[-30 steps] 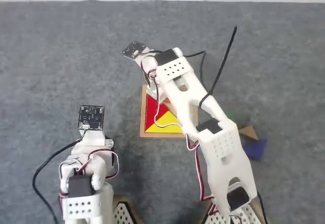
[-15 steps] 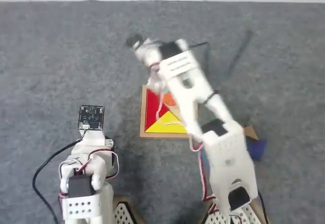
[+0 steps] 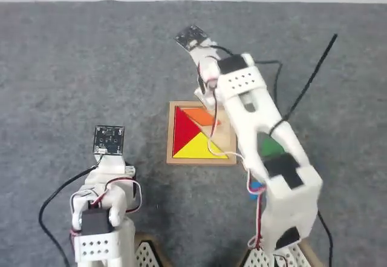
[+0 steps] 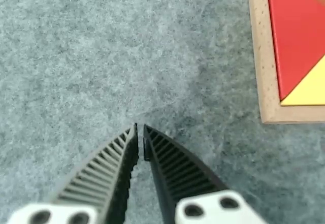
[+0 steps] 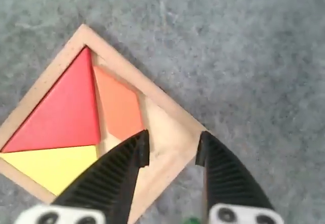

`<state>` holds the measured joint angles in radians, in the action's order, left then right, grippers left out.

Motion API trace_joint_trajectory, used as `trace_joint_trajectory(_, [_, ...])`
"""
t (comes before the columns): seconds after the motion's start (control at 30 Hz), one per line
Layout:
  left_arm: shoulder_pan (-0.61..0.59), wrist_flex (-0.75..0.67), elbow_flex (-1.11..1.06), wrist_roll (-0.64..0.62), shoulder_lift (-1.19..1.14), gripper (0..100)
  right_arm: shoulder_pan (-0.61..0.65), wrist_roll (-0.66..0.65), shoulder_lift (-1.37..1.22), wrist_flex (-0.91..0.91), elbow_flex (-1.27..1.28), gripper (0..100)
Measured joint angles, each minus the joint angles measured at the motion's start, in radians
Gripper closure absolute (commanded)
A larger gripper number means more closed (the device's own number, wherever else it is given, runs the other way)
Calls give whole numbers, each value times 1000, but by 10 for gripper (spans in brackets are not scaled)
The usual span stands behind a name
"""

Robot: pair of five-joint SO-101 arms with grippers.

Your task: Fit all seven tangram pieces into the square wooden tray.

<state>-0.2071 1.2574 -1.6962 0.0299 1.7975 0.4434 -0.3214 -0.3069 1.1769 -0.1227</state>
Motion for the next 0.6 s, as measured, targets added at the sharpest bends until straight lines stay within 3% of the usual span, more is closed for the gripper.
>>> trace_joint_trajectory(0.17, [0,0,0,0,0,982,6,0,55,-204,270,852])
trace_joint_trajectory(0.43, [0,0,0,0,0,982,32,5,-20,-269,269,859])
trace_joint_trajectory(0.6, [0,0,0,0,0,982,72,43,-26,-270,259,990])
